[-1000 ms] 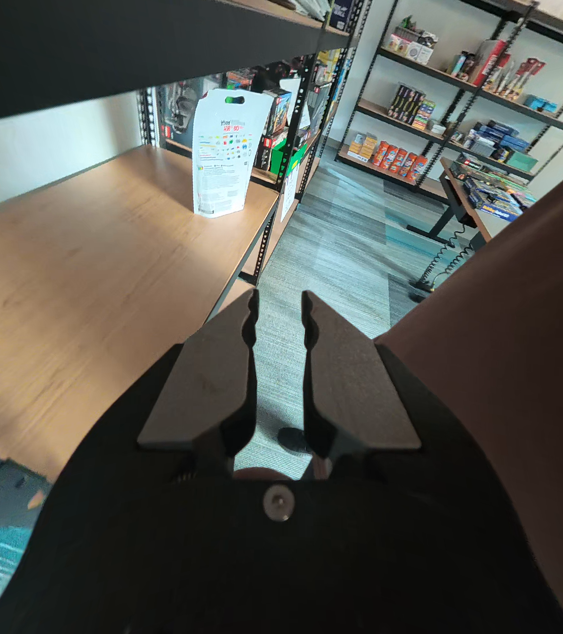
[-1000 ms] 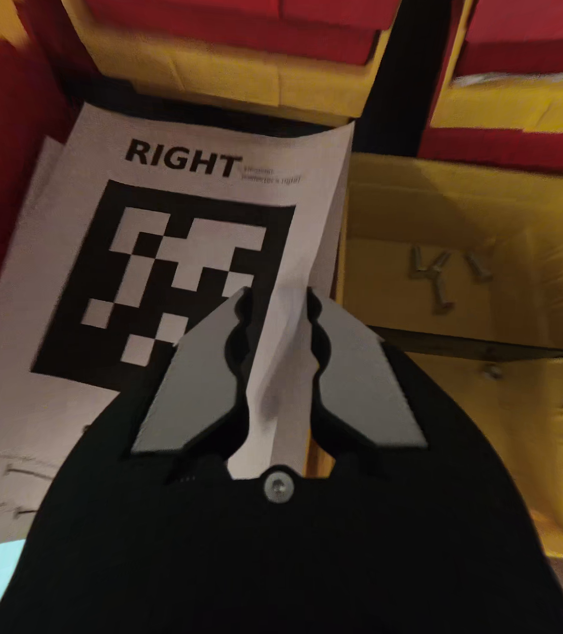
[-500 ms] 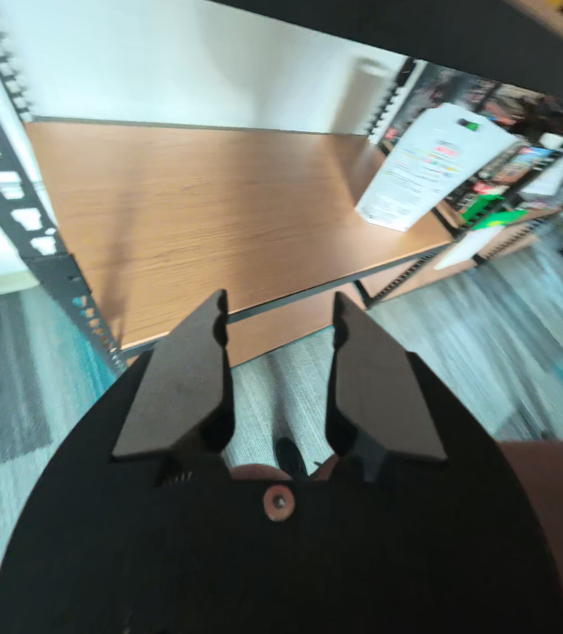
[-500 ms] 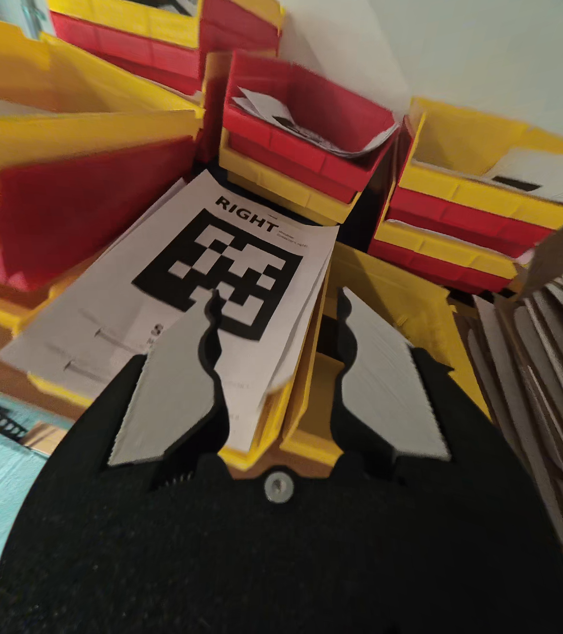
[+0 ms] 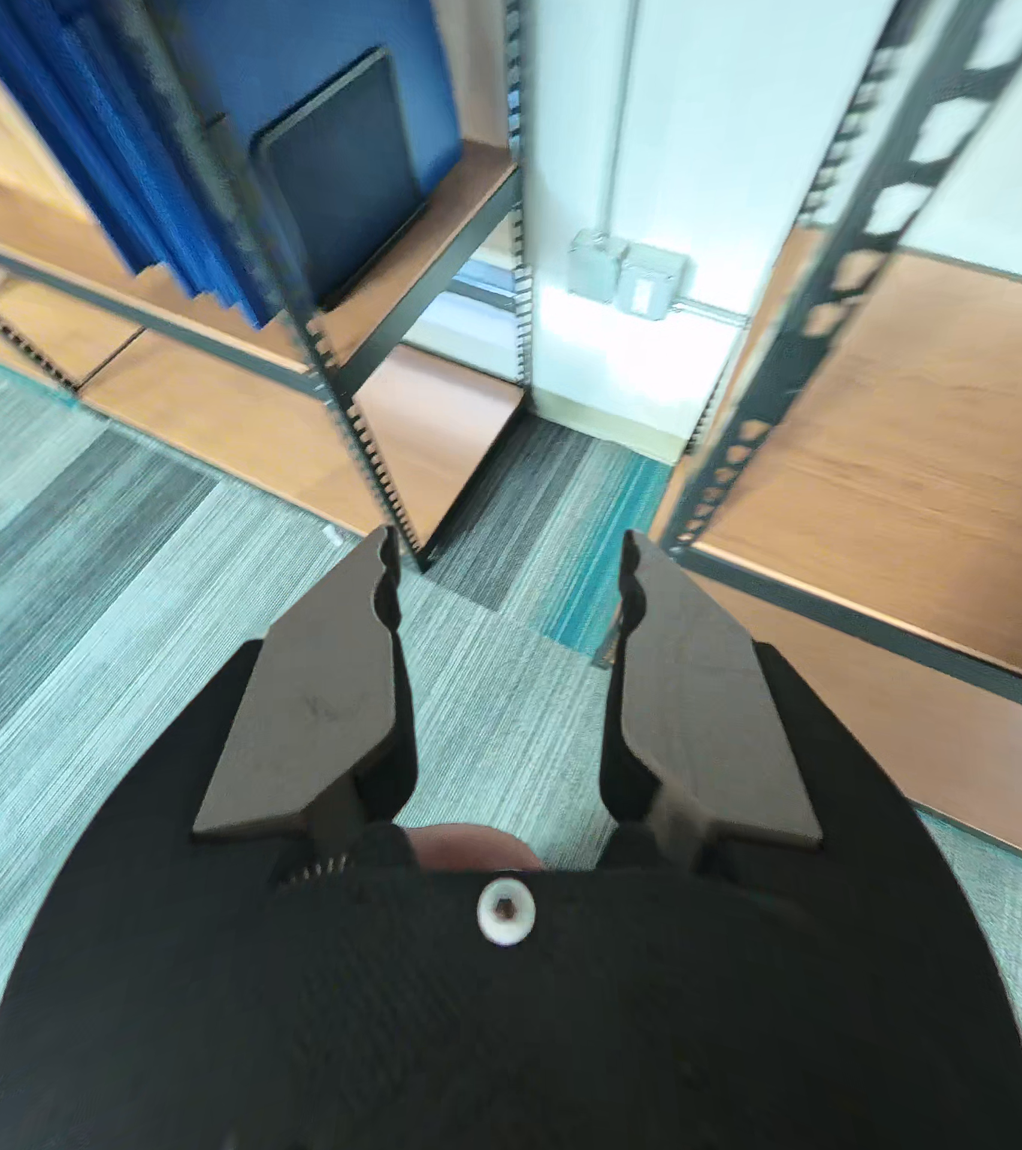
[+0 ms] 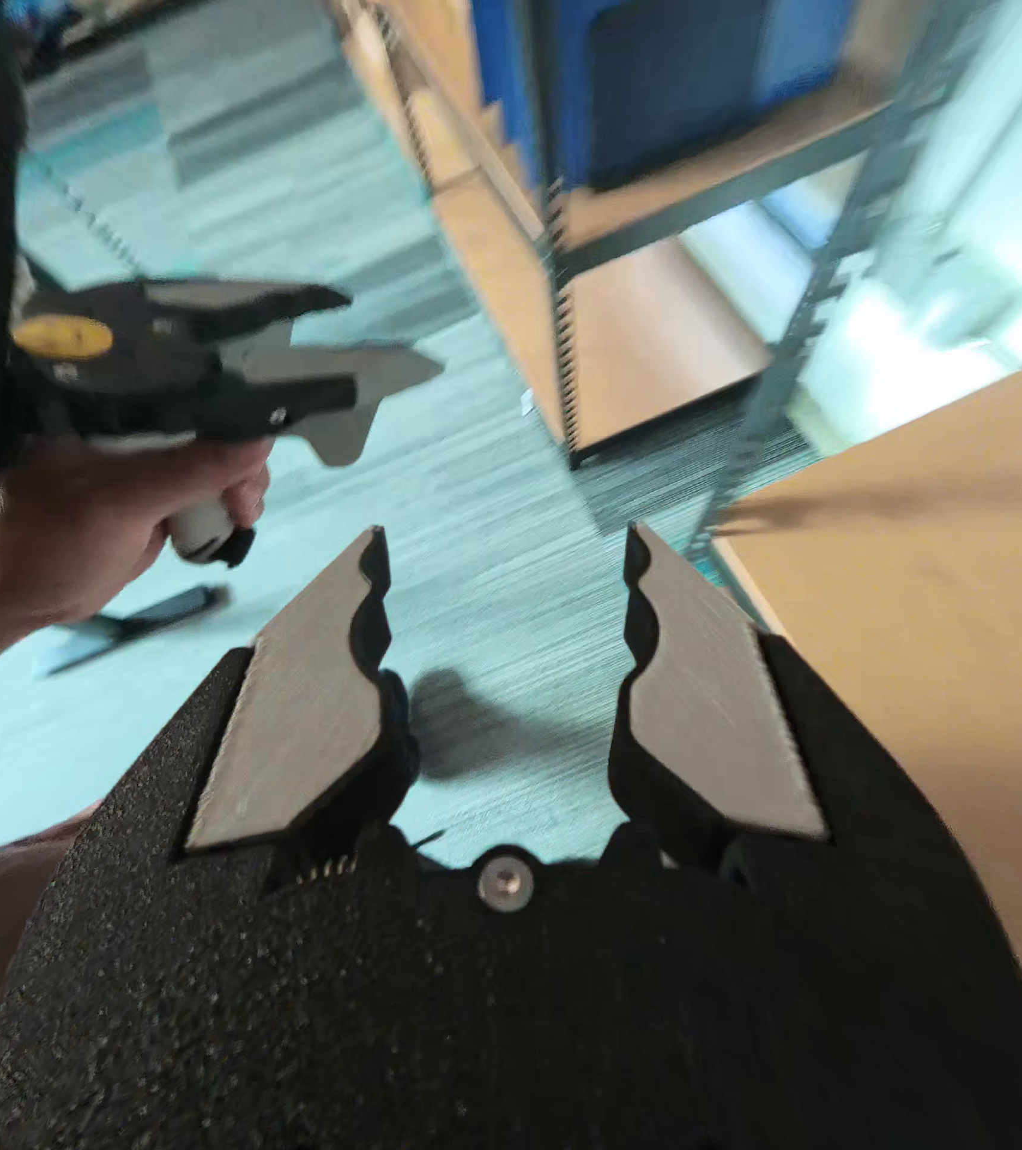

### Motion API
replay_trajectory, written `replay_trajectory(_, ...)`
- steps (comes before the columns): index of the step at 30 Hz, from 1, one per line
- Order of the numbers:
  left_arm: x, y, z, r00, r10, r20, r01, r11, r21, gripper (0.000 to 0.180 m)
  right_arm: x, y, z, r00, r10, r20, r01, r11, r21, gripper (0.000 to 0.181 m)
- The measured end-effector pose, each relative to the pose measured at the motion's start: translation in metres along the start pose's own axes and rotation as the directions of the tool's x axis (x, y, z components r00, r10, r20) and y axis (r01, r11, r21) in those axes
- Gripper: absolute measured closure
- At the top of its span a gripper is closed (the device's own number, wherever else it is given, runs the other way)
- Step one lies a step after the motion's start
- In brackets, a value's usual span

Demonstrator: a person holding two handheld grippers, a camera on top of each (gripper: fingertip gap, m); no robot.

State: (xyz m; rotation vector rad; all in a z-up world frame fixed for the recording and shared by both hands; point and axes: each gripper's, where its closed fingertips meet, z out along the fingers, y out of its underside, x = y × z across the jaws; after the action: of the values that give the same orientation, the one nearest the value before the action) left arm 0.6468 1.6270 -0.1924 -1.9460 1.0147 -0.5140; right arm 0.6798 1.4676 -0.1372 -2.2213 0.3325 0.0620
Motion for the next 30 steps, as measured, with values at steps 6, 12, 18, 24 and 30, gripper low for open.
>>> replay_trajectory(6,-0.167,0.057,-0.011,0.985,-0.125,0.122,0.130,0.991,-0.032,0.113,-0.147,0.004,0.134,0.977,-0.129,0.170,0.157,0.974,-0.166,0.108)
replay_trajectory(12,-0.319,0.115,-0.024,0.957,-0.164,0.239,0.191,0.977,-0.094,0.114,-0.269,-0.003,0.230,0.915,-0.205,0.347,0.313,0.904,-0.291,0.110)
replay_trajectory(18,-0.398,0.157,-0.015,0.963,-0.126,0.238,0.173,0.967,-0.189,0.113,-0.261,0.044,0.315,0.878,-0.321,0.354,0.472,0.707,-0.528,0.120)
replay_trajectory(24,-0.483,0.203,0.009,0.938,-0.151,0.312,0.255,0.910,-0.328,0.113,-0.226,0.097,0.420,0.874,-0.265,0.407,0.485,0.512,-0.709,0.123)
replay_trajectory(30,-0.602,0.209,0.053,0.886,-0.129,0.445,0.339,0.835,-0.434,0.114,-0.244,0.057,0.581,0.852,-0.140,0.505,0.514,0.410,-0.753,0.127)
